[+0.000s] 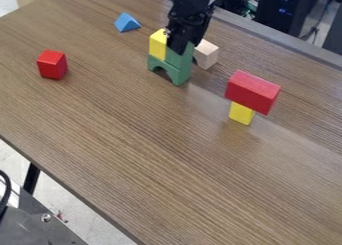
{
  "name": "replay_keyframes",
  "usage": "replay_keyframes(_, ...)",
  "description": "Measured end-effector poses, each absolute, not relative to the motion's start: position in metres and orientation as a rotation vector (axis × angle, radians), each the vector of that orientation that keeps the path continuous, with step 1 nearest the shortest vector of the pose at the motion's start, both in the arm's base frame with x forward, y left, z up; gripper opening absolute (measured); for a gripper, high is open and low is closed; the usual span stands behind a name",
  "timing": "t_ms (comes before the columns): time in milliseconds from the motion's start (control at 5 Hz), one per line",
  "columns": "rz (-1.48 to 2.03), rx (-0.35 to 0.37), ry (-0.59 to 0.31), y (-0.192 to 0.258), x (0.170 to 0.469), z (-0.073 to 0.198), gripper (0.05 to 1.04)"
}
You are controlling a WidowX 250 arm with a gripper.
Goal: Take the green cube and put it next to the yellow cube
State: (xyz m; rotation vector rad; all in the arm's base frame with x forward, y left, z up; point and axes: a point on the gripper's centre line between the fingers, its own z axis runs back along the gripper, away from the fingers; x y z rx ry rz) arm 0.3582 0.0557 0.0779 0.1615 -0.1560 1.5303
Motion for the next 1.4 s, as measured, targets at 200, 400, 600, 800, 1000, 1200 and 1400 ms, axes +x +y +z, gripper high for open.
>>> replay_keyframes(200,1.537,0.163,-0.159,0.058,0.360,0.078,0.508)
replay_keyframes(400,1.549,0.179,-0.147,0.062,0.361,0.078,0.580)
replay_keyframes(600,1.555,0.192,-0.129,0.063,0.359,0.075,0.888)
replay_keyframes(800,1.561,0.187,-0.116,0.061,0.358,0.074,1.006)
replay_keyframes(1000,1.552,0.137,-0.106,0.055,0.364,0.080,1.000)
replay_keyframes(1200,1.472,0.013,-0.122,0.040,0.382,0.107,1.000)
replay_keyframes(1400,1.249,-0.053,-0.162,0.031,0.402,0.156,1.000)
